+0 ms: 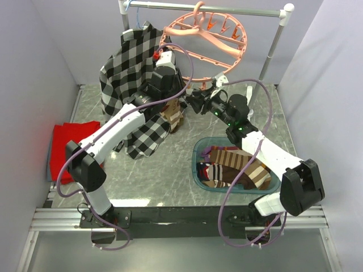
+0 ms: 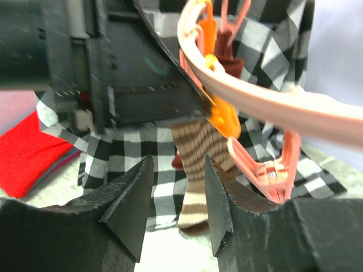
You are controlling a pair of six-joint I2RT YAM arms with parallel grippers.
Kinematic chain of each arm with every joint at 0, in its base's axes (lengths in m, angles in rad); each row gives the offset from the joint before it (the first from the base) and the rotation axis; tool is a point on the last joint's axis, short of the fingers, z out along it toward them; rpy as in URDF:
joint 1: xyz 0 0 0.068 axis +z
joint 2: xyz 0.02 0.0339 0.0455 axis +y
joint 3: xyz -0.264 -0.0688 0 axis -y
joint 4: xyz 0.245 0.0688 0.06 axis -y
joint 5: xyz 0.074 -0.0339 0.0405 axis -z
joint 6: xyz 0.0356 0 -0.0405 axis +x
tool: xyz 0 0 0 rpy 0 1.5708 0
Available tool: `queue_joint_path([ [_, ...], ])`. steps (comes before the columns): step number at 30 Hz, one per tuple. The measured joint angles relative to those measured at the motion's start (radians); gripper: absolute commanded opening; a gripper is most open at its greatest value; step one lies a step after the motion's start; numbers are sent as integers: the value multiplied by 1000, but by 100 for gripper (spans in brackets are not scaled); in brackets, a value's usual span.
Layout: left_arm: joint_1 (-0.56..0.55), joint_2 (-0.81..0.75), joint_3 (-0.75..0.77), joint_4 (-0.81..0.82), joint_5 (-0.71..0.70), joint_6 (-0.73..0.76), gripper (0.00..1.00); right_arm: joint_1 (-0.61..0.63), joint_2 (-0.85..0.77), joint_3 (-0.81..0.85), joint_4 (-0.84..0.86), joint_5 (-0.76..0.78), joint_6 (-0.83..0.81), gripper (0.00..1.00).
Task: Clip the socks to the hanger
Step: Open the clamp at the hanger.
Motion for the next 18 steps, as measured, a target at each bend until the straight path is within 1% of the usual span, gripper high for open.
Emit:
queue_joint_path([
  [5, 2, 5, 1, 6, -1, 0, 37, -50, -5, -27, 16, -39, 21, 53],
  [11, 3, 5, 1, 26, -7, 0, 36, -97, -1, -27, 65, -125, 47, 55],
  [18, 5, 5, -2, 55, -22, 0, 30, -101, 40, -27, 117, -174, 51, 56],
])
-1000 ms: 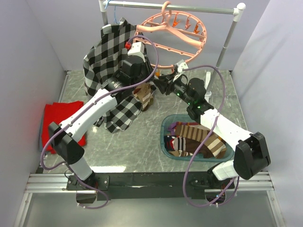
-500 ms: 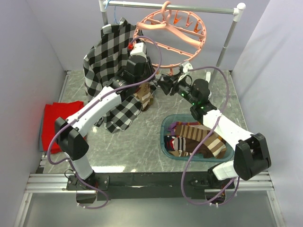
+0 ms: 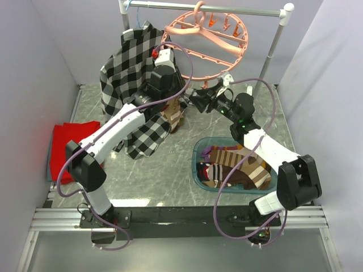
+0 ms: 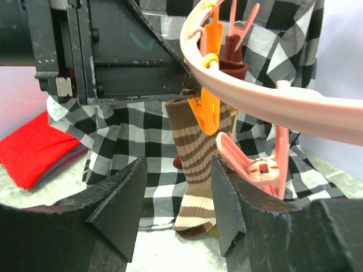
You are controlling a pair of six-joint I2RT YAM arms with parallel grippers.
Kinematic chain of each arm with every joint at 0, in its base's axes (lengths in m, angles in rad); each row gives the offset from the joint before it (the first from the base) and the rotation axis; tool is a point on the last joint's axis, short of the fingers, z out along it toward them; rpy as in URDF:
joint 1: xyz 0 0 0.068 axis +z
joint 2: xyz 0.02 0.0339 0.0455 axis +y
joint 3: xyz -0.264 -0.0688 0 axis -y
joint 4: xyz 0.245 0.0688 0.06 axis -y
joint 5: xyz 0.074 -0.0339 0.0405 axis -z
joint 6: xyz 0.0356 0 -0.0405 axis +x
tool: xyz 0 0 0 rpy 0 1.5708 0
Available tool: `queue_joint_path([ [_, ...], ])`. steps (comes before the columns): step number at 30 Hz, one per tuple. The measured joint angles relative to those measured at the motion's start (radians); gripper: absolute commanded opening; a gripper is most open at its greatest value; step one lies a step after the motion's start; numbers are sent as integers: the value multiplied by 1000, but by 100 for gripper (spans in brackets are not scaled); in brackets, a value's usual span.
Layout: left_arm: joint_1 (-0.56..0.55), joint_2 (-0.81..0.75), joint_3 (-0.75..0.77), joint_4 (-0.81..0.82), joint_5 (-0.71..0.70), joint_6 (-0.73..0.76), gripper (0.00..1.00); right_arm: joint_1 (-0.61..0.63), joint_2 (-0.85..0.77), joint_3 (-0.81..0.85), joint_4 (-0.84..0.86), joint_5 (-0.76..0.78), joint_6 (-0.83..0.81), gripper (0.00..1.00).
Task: Clip the socks to the hanger
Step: Open the clamp at the hanger.
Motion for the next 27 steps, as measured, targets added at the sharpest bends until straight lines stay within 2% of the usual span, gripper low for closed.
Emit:
queue_joint_path([
  [10, 1, 0, -14, 34, -3, 3, 17, 0, 44, 1, 50, -13, -26, 59],
  [27, 6, 3, 95, -111, 72, -8, 18, 0, 131, 14, 198, -22, 11, 62],
])
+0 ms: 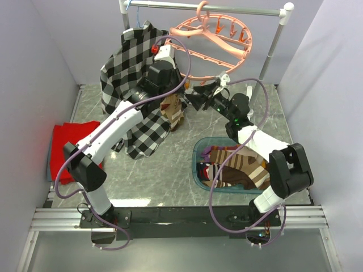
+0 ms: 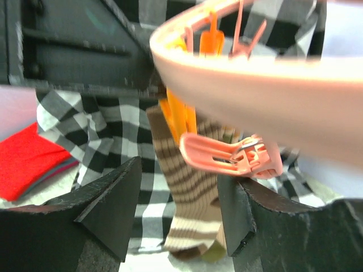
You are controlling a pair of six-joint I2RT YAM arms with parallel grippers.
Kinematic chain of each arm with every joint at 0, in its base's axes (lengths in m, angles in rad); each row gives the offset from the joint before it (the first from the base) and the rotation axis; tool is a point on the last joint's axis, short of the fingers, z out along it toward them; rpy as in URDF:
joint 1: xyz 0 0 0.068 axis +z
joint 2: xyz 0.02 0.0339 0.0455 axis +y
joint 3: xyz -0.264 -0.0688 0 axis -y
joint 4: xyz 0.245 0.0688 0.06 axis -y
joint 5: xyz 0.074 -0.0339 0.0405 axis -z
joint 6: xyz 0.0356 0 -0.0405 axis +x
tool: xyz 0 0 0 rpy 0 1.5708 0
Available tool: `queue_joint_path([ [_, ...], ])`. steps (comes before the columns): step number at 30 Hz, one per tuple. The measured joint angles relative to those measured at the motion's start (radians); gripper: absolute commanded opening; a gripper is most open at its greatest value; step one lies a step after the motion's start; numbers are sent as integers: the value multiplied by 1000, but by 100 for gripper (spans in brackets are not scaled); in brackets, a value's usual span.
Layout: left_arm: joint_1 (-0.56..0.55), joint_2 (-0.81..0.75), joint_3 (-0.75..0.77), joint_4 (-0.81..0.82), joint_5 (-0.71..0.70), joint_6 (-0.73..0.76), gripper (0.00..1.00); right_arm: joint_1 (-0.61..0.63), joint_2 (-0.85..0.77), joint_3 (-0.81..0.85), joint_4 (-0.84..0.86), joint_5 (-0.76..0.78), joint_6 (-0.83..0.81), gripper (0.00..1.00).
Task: Clip the socks to the hanger
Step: Open the clamp at the hanger.
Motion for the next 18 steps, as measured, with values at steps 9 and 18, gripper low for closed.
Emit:
queue_joint_path([
  [9, 12, 0, 10, -28, 39, -13, 18, 1, 58, 47, 64, -16, 35, 63],
  [18, 27, 0, 10, -39, 91, -37, 20, 4, 75, 47, 94, -34, 65, 60],
])
